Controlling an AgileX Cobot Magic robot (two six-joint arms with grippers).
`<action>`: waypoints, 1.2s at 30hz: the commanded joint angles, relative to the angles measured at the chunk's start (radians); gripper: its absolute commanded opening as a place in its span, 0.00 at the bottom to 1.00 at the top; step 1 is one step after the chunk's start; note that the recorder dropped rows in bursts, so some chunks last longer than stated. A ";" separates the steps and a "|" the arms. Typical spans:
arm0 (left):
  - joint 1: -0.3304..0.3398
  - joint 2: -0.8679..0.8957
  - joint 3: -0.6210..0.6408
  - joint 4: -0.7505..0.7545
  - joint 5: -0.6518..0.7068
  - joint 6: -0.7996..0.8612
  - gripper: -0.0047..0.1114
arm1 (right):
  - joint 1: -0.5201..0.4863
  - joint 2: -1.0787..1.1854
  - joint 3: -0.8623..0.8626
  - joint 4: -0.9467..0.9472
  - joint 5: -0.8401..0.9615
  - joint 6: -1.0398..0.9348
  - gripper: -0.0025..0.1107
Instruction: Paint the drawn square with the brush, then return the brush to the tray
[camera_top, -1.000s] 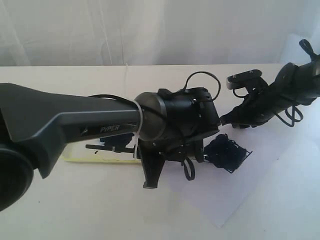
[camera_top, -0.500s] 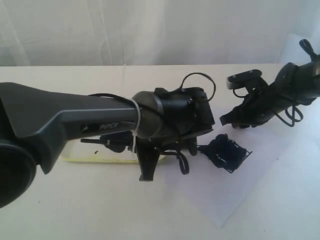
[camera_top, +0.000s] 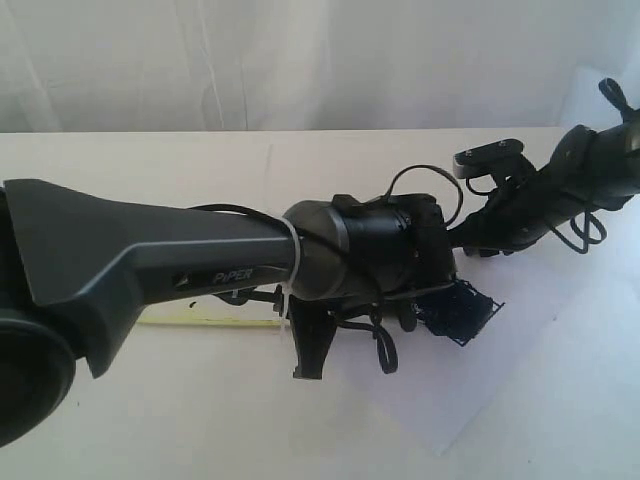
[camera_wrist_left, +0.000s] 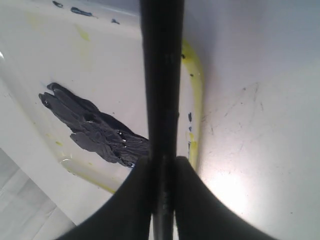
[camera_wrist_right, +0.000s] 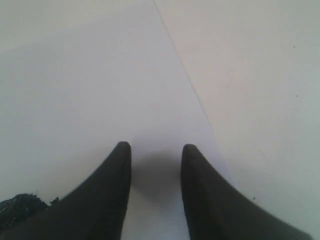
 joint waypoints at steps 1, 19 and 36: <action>-0.005 -0.007 0.005 0.005 0.036 0.000 0.04 | -0.006 0.008 0.007 -0.014 0.027 -0.004 0.32; -0.013 -0.048 0.005 -0.014 0.004 -0.013 0.04 | -0.006 0.008 0.007 -0.014 0.025 -0.004 0.32; -0.013 -0.112 0.005 -0.025 0.098 0.004 0.04 | -0.006 0.004 0.007 -0.012 0.012 -0.004 0.33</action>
